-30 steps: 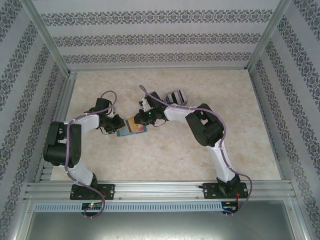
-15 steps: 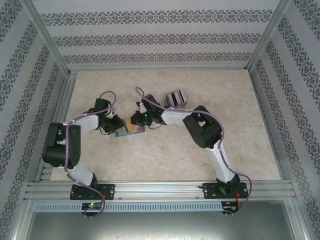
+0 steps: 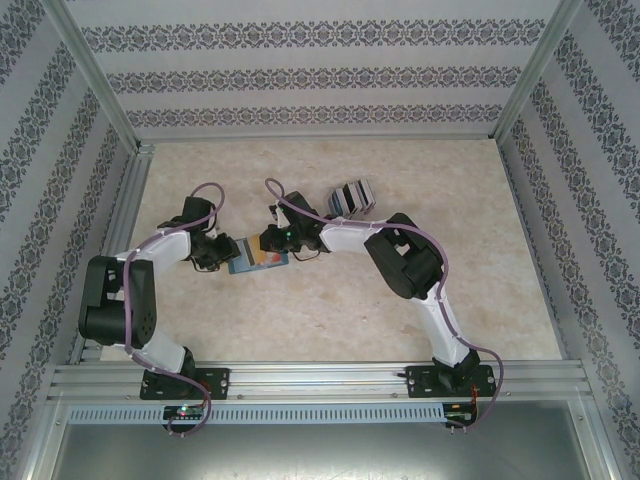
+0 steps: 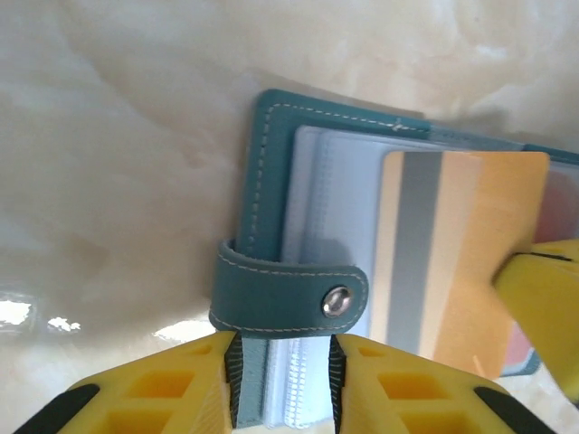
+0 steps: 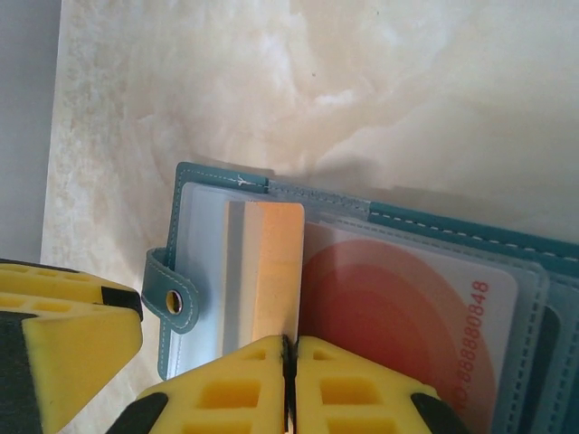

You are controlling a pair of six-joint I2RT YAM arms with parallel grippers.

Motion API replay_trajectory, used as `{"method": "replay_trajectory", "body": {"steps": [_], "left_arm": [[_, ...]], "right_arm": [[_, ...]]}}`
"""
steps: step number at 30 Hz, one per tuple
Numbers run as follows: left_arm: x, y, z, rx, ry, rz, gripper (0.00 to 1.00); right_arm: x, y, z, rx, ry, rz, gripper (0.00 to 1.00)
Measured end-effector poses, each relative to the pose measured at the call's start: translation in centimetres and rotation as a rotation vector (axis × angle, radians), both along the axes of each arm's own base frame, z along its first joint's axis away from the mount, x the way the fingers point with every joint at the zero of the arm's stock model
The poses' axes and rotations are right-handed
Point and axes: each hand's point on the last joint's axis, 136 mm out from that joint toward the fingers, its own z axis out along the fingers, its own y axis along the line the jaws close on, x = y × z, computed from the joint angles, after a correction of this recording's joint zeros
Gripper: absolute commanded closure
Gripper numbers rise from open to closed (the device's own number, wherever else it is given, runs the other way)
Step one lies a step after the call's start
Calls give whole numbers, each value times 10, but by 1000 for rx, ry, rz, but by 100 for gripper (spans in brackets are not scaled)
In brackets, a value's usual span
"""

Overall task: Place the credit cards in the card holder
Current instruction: Insert the credit card into the card slot.

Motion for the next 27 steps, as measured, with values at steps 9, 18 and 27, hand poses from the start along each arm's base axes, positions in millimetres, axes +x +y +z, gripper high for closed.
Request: {"method": "replay_trajectory", "body": {"steps": [9, 18, 27], "left_arm": [[-8, 3, -17, -9, 35, 15, 90], [-10, 1, -16, -28, -7, 27, 93], [-10, 0, -15, -44, -36, 50, 94]], "right_arm": [[0, 0, 0, 0, 0, -1, 89], [-2, 2, 2, -49, -18, 8, 89], [-7, 14, 0, -124, -56, 40, 89]]}}
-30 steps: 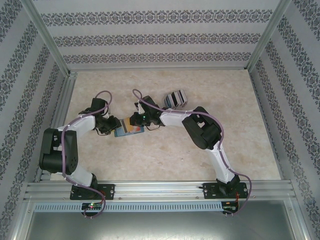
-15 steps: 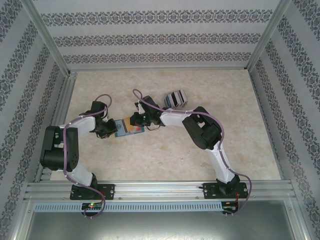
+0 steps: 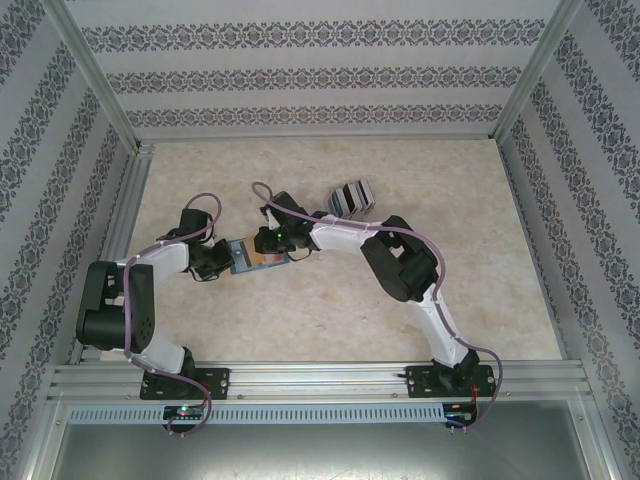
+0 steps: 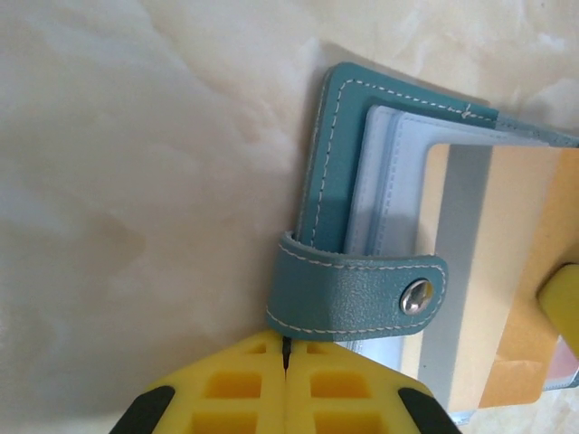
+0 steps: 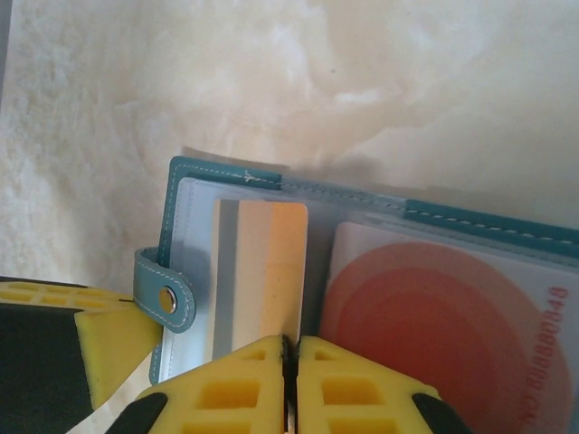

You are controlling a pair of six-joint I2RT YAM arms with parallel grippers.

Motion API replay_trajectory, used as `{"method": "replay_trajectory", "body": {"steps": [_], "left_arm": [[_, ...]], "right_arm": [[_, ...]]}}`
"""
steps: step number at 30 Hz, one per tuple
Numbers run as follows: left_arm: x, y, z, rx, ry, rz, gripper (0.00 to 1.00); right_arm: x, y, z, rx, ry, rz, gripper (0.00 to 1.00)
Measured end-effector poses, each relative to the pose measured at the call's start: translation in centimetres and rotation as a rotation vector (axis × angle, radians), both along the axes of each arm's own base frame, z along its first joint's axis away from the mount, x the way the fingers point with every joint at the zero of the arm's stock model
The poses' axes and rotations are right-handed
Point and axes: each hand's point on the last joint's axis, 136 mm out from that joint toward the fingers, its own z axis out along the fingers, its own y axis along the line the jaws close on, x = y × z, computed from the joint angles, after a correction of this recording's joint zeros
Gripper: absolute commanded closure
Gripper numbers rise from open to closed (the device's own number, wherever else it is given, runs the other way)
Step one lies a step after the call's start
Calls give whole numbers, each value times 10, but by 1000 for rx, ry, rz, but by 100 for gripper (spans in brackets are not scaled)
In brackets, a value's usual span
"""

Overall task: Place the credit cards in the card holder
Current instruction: Insert the credit card into the card slot.

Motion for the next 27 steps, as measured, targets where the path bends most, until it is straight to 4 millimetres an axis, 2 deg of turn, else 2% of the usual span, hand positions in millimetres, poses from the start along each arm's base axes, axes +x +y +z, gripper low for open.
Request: {"method": "replay_trajectory", "body": {"steps": [14, 18, 19, 21, 23, 27], "left_arm": [[-7, -8, 0, -60, -1, 16, 94], [-10, -12, 0, -87, 1, 20, 94], [-10, -12, 0, -87, 0, 20, 93], [-11, -13, 1, -91, 4, 17, 84], [-14, -14, 1, -96, 13, 10, 76], [-18, -11, 13, -69, 24, 3, 68]], "right_arm": [[1, 9, -2, -27, -8, 24, 88], [1, 8, -3, -33, -11, 28, 84], [0, 8, -3, -34, -13, 30, 82], [0, 7, -4, -35, -15, 33, 76], [-2, 5, -2, -36, -20, 38, 76], [-7, -4, -1, -62, -18, 38, 73]]}}
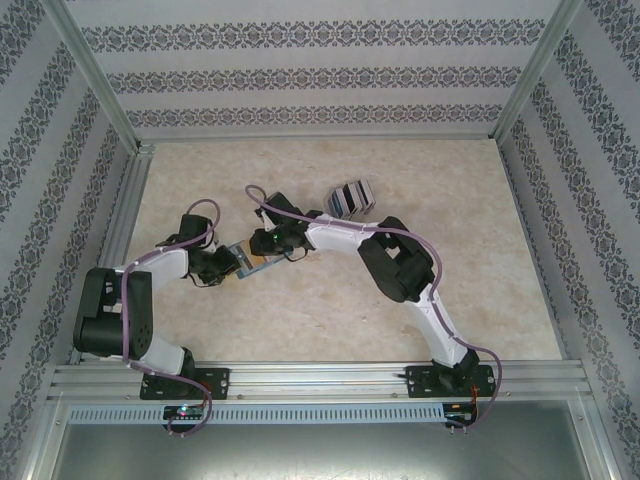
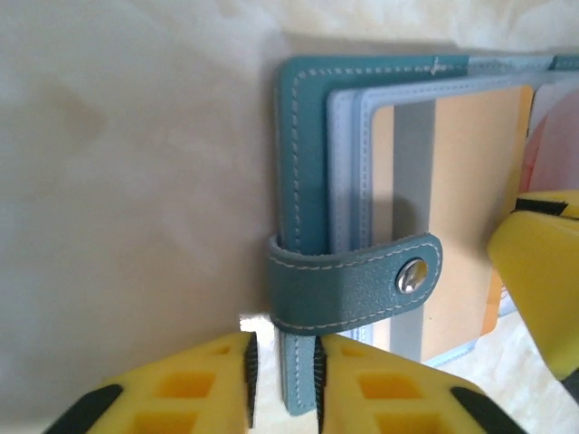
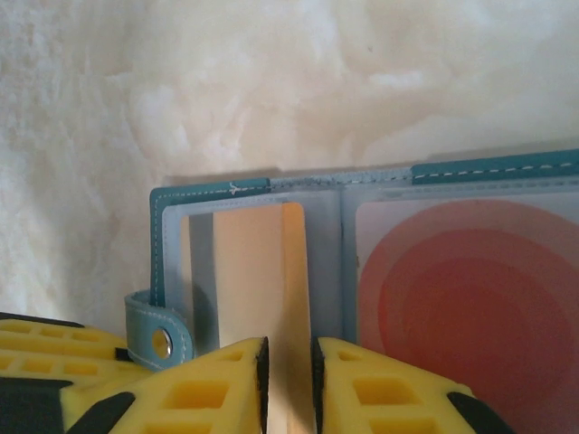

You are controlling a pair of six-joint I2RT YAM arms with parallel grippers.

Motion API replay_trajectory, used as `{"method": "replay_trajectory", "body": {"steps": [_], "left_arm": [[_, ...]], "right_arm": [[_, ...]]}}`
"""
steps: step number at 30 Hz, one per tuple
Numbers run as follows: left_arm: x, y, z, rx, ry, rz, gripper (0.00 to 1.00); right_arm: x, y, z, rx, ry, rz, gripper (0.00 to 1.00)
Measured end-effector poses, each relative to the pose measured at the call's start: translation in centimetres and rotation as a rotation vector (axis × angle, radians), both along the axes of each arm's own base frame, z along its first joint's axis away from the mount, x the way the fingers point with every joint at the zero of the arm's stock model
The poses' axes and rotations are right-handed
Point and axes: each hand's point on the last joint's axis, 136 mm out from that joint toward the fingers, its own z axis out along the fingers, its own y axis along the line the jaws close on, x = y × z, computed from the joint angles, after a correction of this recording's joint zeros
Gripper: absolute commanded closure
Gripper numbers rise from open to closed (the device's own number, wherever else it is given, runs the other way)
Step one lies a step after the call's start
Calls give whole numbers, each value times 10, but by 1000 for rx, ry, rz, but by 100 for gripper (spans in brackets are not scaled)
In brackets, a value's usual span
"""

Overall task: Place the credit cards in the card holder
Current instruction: Insert the credit card into the card slot, then pick up the card holder from the center of the table.

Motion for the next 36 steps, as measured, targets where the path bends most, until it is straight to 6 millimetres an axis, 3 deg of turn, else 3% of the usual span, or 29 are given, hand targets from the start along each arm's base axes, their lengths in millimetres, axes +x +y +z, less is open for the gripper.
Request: {"method": "replay_trajectory", "body": {"steps": [7, 14, 19, 27, 36], "left_arm": [[17, 7, 38, 44, -96, 2, 64], [13, -7, 30, 44, -64, -48, 61], [23, -22, 37, 84, -79, -128, 59], [25, -44, 39, 211, -97, -342, 56], [21, -44, 25, 349, -39, -502, 54]], "right_arm": [[-7, -12, 1, -15, 1, -4, 68], [-11, -15, 3, 3, 4, -22, 67], [-20, -30, 5, -2, 4, -51, 67], [-21, -50, 26, 25, -53, -115, 68], [-18, -59, 25, 37, -60, -155, 68]]}}
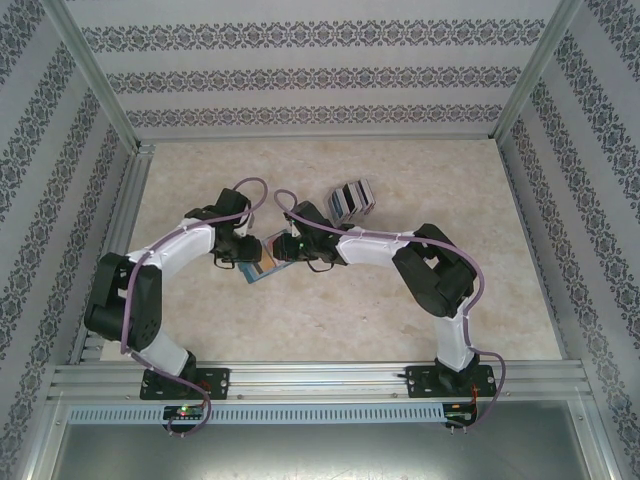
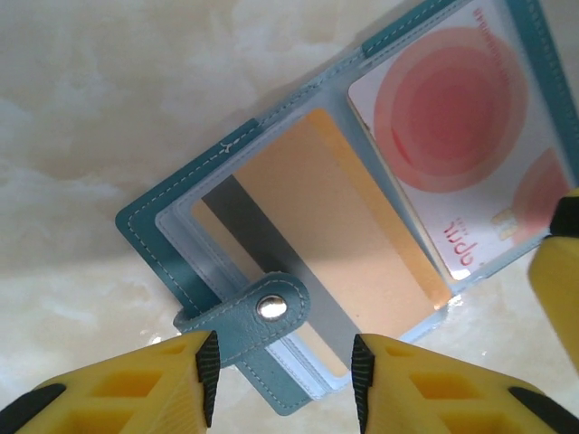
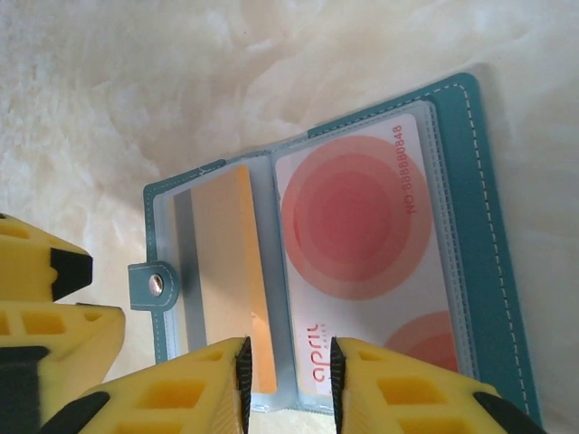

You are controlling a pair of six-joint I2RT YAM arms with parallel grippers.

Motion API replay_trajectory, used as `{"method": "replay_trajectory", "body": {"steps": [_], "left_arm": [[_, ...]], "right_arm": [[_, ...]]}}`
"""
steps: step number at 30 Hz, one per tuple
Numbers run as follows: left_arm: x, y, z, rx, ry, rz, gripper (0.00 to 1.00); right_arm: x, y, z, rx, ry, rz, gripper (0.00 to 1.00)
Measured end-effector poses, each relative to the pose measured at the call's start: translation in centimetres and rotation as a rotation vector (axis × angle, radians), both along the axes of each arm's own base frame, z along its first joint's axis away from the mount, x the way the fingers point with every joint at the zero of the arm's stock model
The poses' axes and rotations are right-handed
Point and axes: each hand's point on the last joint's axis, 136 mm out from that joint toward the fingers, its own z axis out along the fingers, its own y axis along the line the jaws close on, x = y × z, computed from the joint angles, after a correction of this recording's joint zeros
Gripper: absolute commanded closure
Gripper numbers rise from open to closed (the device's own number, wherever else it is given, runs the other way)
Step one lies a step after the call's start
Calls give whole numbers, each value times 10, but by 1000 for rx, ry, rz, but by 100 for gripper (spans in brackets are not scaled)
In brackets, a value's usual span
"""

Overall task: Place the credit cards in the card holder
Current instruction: Pick up the card holder from the center of the table.

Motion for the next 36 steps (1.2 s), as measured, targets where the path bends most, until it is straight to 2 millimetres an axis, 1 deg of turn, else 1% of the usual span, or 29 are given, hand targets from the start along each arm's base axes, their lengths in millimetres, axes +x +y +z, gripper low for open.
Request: {"method": "replay_trajectory", "body": {"steps": [4, 6, 8, 14, 17, 23, 25, 28, 30, 31, 33, 36], "left_arm": [[-2, -4, -12, 48, 39, -45, 53], [-2, -2, -18, 84, 57, -50, 49], [-2, 0, -23, 117, 74, -50, 48], [1, 7, -25, 185, 72, -48, 51], [3, 11, -25, 209, 64, -42, 54], [3, 12, -25, 217, 61, -35, 65], [3, 13, -25, 220, 60, -34, 73], [2, 15, -27, 227, 63, -31, 89], [1, 16, -27, 234, 62, -30, 97], [1, 16, -27, 234, 57, -29, 99], [1, 17, -24, 230, 39, -29, 100], [2, 15, -11, 207, -12, -28, 100]], "right_arm": [[1, 1, 1, 7, -5, 0, 68], [2, 2, 2, 10, -9, 0, 68], [2, 2, 3, 14, -12, 0, 68], [2, 3, 3, 16, -14, 0, 68], [1, 2, 1, 14, -13, 0, 68], [1, 1, 0, 13, -11, 0, 68], [1, 1, 0, 13, -12, 0, 68], [1, 1, 0, 13, -11, -1, 68], [1, 1, 0, 13, -12, -1, 68], [1, 1, 0, 13, -12, -1, 67], [1, 1, 0, 14, -11, 3, 67], [2, 1, 4, 15, -8, 22, 67]]}}
